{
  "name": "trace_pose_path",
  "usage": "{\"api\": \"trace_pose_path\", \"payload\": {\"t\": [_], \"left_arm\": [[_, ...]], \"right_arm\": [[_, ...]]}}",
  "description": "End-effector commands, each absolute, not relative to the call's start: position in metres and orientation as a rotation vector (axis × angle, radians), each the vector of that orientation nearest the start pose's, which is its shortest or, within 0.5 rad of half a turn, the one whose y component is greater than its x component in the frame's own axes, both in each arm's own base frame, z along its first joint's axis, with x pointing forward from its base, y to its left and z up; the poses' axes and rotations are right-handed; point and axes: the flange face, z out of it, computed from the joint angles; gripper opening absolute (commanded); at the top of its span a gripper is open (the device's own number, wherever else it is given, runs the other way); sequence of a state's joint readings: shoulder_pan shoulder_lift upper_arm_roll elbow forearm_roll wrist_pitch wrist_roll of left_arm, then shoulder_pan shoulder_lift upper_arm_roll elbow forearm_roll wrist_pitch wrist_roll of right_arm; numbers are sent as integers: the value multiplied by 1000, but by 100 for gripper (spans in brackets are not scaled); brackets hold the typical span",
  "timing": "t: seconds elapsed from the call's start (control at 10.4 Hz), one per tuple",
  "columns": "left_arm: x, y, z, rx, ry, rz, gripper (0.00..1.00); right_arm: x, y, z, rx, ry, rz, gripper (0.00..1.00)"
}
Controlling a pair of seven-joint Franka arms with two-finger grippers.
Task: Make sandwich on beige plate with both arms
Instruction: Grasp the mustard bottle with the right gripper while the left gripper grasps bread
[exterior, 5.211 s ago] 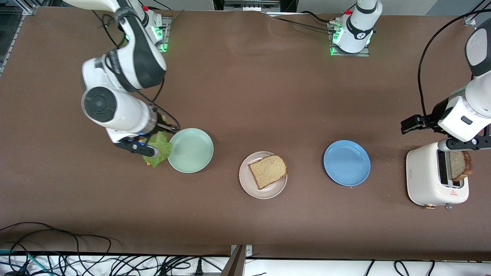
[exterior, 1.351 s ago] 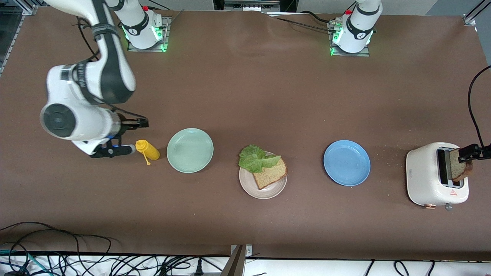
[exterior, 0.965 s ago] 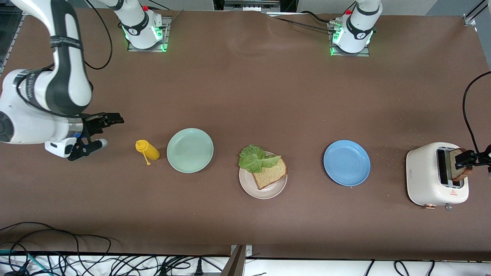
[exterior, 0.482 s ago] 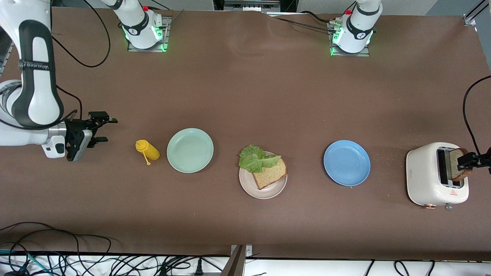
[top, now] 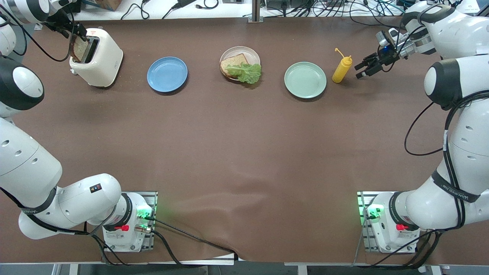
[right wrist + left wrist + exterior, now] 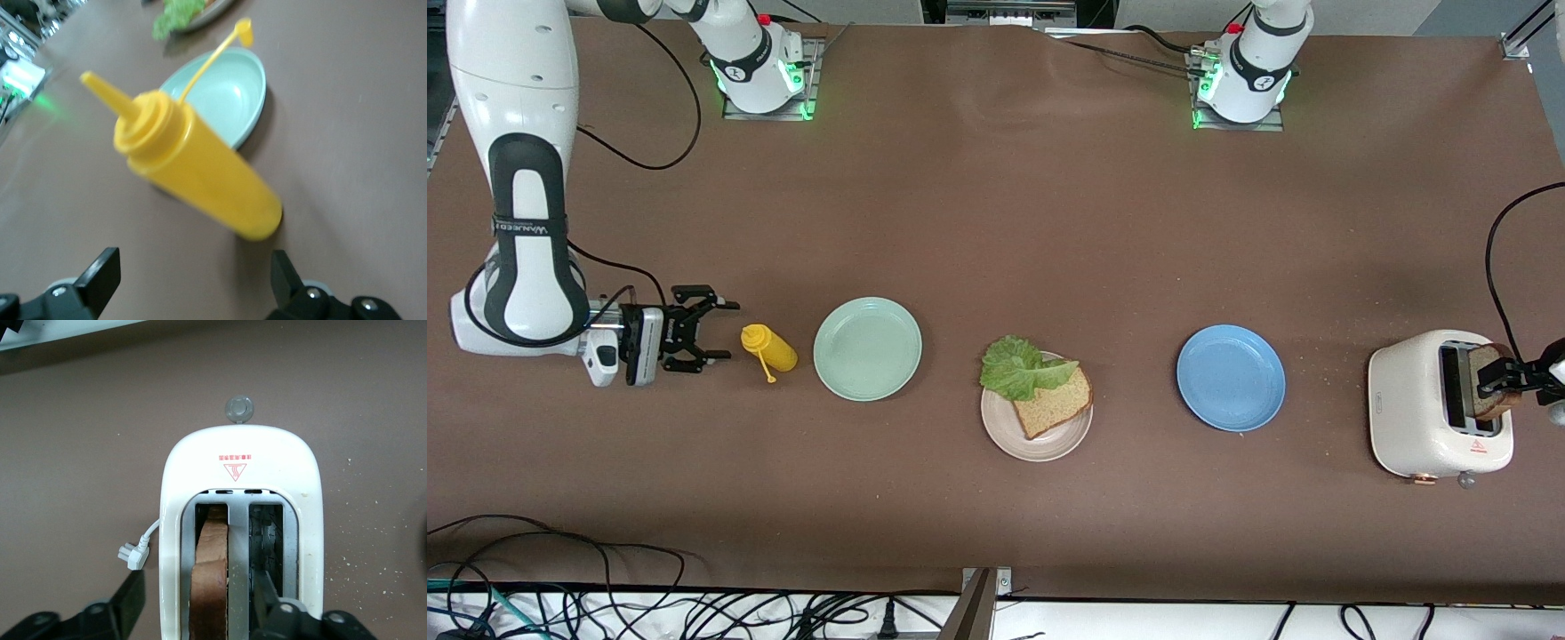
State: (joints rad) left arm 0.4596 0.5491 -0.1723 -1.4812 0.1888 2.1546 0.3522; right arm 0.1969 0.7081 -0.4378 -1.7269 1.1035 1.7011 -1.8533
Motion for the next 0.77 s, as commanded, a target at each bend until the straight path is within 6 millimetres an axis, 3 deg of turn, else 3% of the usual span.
{"api": "trace_pose_path", "payload": {"t": [0.0,0.29,0.48,0.68], "left_arm": [[680,233,375,-2992,217,-141,39],[680,233,374,-2993,206,-140,3],[680,233,375,-2993,202,-142,0],[680,233,386,-2997,191,-171,0]], "right_arm": [[623,-39,166,-1839,-1243,-587,100],[614,-20,132,-1699,-1291,-660,100],[611,-13,124,-1677,-1283,-650,100],[616,-11,129,-1665,-1281,-648,46]]}}
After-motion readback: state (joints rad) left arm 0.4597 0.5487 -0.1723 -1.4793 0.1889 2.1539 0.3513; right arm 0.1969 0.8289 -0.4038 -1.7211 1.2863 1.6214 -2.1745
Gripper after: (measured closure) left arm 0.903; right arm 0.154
